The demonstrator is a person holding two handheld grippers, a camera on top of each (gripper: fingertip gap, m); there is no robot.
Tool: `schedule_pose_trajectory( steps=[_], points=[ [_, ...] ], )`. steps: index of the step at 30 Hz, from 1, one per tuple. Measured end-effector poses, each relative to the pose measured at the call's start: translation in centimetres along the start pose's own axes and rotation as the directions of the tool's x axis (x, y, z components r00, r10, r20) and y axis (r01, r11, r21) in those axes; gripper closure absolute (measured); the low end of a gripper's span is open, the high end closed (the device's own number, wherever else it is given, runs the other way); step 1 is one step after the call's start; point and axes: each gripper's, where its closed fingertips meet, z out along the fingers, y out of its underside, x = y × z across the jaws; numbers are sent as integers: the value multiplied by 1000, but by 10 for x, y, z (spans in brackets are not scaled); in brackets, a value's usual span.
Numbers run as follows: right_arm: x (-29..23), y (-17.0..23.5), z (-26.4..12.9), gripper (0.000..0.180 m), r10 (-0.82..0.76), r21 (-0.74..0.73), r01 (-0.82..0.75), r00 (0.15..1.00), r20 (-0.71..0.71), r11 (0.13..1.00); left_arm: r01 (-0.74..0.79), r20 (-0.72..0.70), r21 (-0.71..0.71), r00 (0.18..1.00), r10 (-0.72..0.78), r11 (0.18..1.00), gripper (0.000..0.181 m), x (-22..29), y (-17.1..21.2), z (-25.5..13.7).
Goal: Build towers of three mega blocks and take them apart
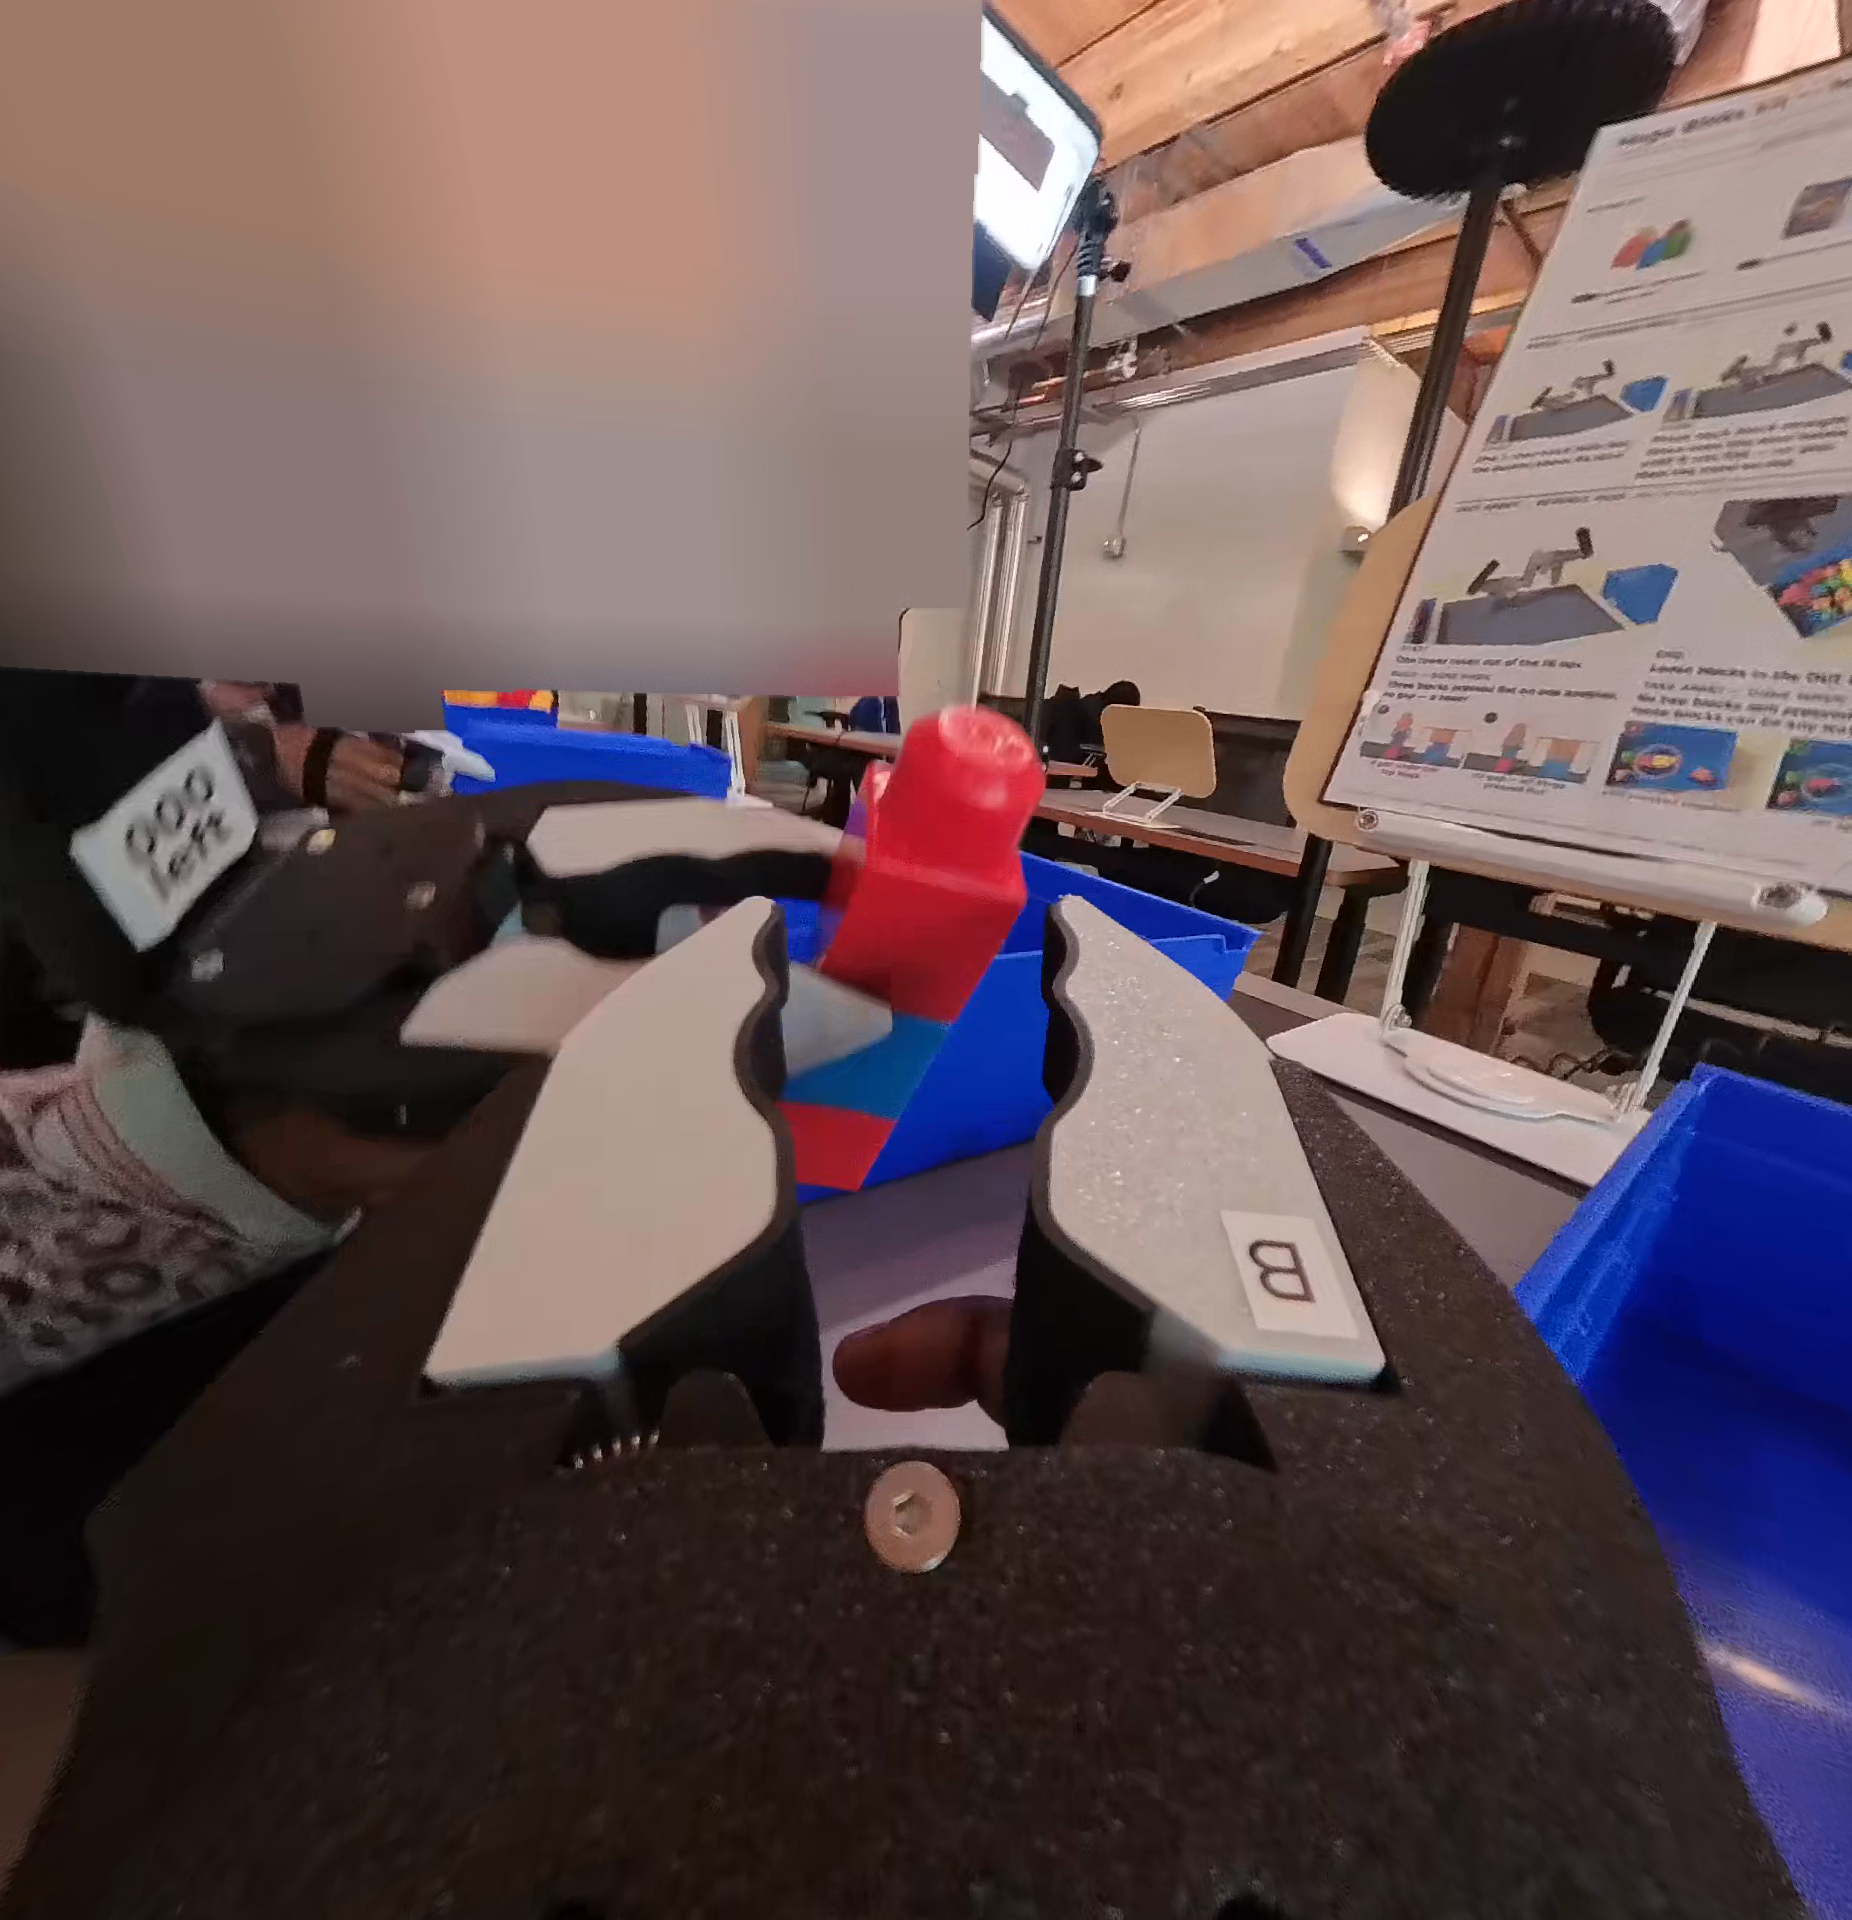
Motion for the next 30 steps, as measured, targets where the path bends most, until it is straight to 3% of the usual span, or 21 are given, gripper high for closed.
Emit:
schedule_pose_trajectory(
  steps=[3,6,9,13,15,19,22,25,28,30],
  points=[
    [17,-11,-8,137,171,82,-169,985,-16,982,-195,-13,-42,981,195,980,146,10,7,1],
    [20,-4,-10,140,295,52,-296,955,27,954,-287,-58,-37,957,284,957,147,22,9,2],
    [10,-1,-9,151,225,7,-226,972,59,974,-315,-63,-35,948,312,949,146,25,10,2],
    [11,-12,-14,151,86,55,-87,996,14,995,-202,-71,-18,977,200,979,141,24,8,4],
    [23,-29,-23,151,74,131,-67,996,-48,989,-95,-54,-14,994,94,995,131,16,8,4],
    [55,-77,-50,151,-1,238,61,970,-241,969,92,2,9,996,-92,996,133,-4,7,2],
    [90,-89,-70,151,-122,100,189,878,-463,977,120,44,-29,992,-119,992,136,-12,16,2],
    [116,-59,-75,151,-149,-117,101,828,-541,988,62,29,-41,998,-61,997,136,-7,17,3],
    [133,-24,-77,151,-79,-171,-30,798,-598,985,-17,-10,-57,1000,17,998,137,3,19,5],
    [140,-22,-75,151,-72,-147,-26,777,-626,989,-63,-21,-77,998,61,995,137,7,22,6]
  ],
)
